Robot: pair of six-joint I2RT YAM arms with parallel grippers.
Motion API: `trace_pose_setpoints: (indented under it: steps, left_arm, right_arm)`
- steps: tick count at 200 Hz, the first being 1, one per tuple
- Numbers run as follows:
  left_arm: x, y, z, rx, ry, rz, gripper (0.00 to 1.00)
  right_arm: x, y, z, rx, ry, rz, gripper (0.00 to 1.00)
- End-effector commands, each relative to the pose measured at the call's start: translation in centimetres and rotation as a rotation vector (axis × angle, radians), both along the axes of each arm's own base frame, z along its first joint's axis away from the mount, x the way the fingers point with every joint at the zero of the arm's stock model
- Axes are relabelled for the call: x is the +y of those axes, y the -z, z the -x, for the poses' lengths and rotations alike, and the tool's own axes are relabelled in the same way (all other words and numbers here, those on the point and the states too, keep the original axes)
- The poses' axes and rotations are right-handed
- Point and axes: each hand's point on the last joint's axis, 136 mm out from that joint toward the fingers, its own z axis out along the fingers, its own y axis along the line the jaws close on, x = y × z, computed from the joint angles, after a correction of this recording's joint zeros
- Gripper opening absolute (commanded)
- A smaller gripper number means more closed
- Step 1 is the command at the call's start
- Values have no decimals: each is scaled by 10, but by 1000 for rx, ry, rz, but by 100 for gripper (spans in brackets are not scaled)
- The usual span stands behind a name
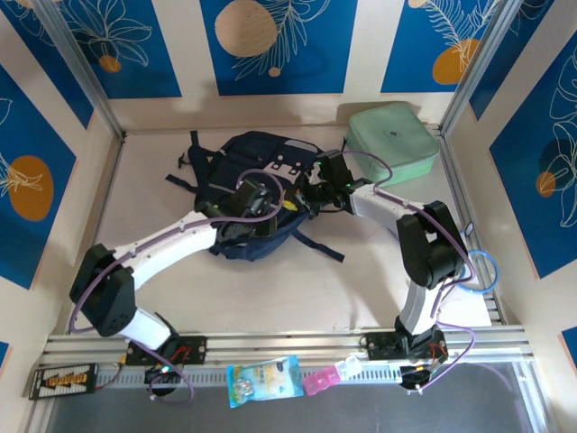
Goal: Pack the student bag
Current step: Unzip the student bag at the top-center of the table.
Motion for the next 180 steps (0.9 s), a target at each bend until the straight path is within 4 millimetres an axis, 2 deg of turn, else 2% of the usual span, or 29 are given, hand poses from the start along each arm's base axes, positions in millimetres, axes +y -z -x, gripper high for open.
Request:
trace_pose_setpoints:
  steps: [1, 46, 77, 115, 126, 156, 180]
  left_arm:
    - [-1, 3, 2, 18, 15, -74, 38]
    - [18, 15, 6, 45, -35, -173, 18]
    - [28, 20, 11, 52, -46, -197, 0]
    - [24, 19, 13, 23, 8, -167, 0]
    - [18, 16, 17, 25, 42, -135, 0]
    - [-11, 26, 38, 81, 141, -52, 0]
    - [-50, 22, 39, 76, 217, 47, 0]
  right_arm:
    - [3, -36, -1, -82, -20, -72, 1]
    - [-1, -36, -2, -87, -6, -57, 1]
    - [-4, -35, -4, -94, 0, -47, 1]
    - [-12, -30, -7, -107, -1, -14, 1]
    - [-14, -28, -10, -123, -12, -2, 1]
    - [-26, -29, -24, -203, -90, 26, 1]
    - [-45, -30, -39, -252, -99, 43, 1]
